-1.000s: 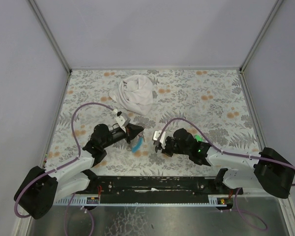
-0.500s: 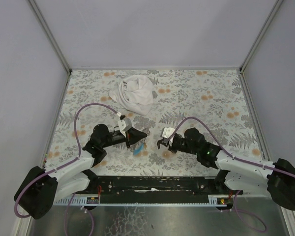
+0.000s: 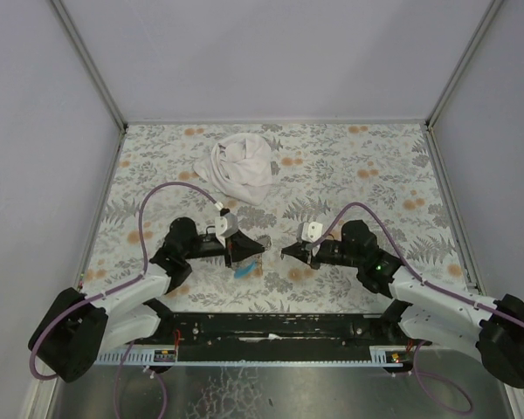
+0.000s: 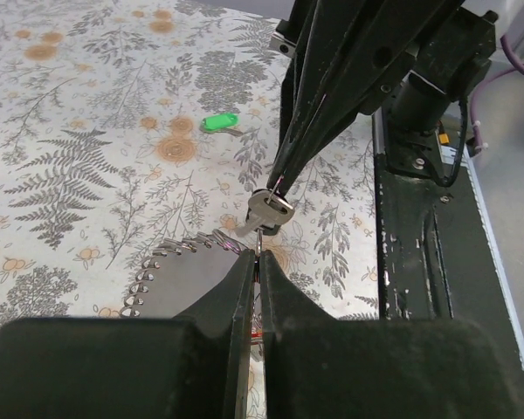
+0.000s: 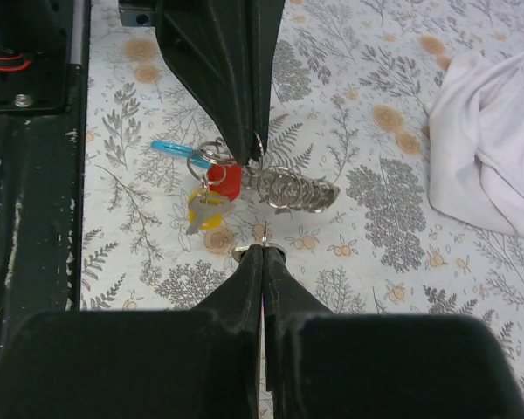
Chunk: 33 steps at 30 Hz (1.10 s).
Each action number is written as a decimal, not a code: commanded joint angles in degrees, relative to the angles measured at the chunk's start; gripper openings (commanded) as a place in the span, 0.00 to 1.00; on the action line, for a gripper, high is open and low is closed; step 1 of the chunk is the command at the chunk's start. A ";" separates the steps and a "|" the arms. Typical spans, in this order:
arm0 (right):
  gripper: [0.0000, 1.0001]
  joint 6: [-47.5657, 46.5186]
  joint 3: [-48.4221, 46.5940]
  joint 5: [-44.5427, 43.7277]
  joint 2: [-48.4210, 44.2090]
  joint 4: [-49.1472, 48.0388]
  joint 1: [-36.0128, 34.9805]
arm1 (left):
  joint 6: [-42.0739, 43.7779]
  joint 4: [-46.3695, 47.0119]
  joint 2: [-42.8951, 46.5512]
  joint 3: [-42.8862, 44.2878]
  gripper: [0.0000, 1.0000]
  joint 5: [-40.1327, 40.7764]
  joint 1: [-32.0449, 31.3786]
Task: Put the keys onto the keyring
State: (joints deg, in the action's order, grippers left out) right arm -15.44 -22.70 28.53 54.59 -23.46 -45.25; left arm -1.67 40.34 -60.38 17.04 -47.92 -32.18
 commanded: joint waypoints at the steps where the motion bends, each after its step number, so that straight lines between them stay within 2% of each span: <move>1: 0.00 0.34 -3.47 7.07 0.70 -2.48 0.43 | 0.92 3.86 -0.26 2.42 0.00 -4.52 0.09; 13: 0.00 -1.13 -5.95 9.39 3.57 -2.23 0.43 | 1.60 2.31 -2.70 4.10 0.00 -6.91 -0.55; 25: 0.00 -1.29 -4.34 3.74 3.01 -3.61 0.49 | 2.40 1.35 -4.08 4.71 0.00 -6.61 -0.69; 33: 0.00 -1.31 -5.26 7.58 4.15 -3.10 0.43 | 2.35 1.34 -4.18 4.73 0.00 -6.51 -0.78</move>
State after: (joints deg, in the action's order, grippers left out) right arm -16.12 -26.13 34.06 58.78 -23.66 -45.19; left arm -0.32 39.88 -64.60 19.92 -53.69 -32.64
